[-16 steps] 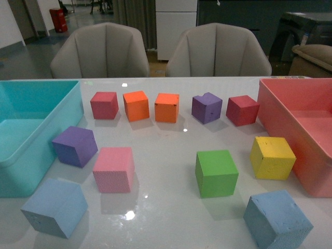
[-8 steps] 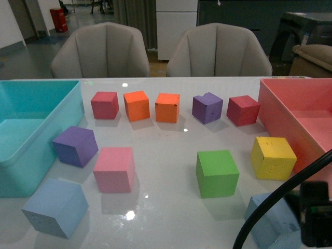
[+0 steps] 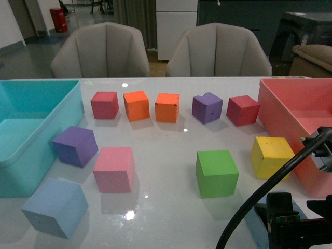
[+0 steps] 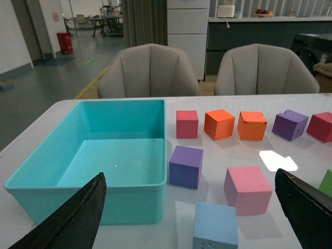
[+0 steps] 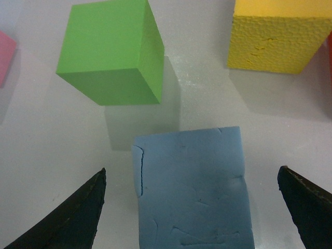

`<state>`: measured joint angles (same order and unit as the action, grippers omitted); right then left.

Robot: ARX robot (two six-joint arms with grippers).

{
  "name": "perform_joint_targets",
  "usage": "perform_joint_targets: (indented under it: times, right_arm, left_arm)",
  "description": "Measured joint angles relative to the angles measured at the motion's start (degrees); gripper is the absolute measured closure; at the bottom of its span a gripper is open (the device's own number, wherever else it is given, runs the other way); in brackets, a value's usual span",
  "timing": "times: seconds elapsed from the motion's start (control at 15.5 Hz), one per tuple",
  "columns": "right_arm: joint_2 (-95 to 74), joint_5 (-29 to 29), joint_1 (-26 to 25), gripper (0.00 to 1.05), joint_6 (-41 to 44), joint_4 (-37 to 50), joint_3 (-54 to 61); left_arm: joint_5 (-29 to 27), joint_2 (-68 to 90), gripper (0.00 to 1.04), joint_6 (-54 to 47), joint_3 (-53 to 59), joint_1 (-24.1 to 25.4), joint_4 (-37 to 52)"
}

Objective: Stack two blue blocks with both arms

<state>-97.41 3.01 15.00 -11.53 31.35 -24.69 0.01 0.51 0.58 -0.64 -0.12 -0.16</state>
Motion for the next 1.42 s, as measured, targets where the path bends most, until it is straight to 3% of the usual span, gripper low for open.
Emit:
perform_joint_targets:
  times: [0.71,0.9,1.03,1.22,1.42]
  right_arm:
    - [-10.23,-0.31,0.02,0.08,2.19,6.82,0.22]
    - [-10.21,-1.05,0.02,0.4,2.47,7.74,0.68]
    - [-7.67,-1.29,0.0,0.55,2.62,5.99,2.01]
    - [4.24,-1.27,0.57,0.62,1.66,-1.16,2.34]
    - [9.33,-2.25,4.15,0.62,0.39,-7.5,-6.03]
  left_arm:
    - [0.0,0.0,0.07,0.0,0.0,0.0,-0.02]
    - [0.0,0.0,0.07,0.0,0.0,0.02,0.0]
    - [-0.02,0.02,0.07,0.0,0.0,0.0,0.0]
    - [-0.02,0.02,0.07,0.0,0.0,0.0,0.0]
    - [0.0,0.02,0.07,0.0,0.0,0.0,0.0]
